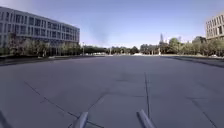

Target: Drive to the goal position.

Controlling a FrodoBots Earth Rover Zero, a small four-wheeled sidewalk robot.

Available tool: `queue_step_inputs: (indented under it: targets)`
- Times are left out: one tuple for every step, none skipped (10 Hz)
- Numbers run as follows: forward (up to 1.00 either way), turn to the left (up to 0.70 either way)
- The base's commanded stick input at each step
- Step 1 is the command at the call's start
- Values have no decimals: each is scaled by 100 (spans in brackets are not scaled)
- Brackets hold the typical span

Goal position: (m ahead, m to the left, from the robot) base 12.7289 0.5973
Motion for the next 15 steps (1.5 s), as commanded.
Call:
queue_step_inputs:
  targets:
    - [100, 0]
    - [100, 0]
    - [100, 0]
    - [100, 0]
    - [100, 0]
    - [100, 0]
    - [100, 0]
    - [100, 0]
    - [100, 0]
    - [100, 0]
    - [100, 0]
    - [100, 0]
    - [100, 0]
    - [100, 0]
    - [100, 0]
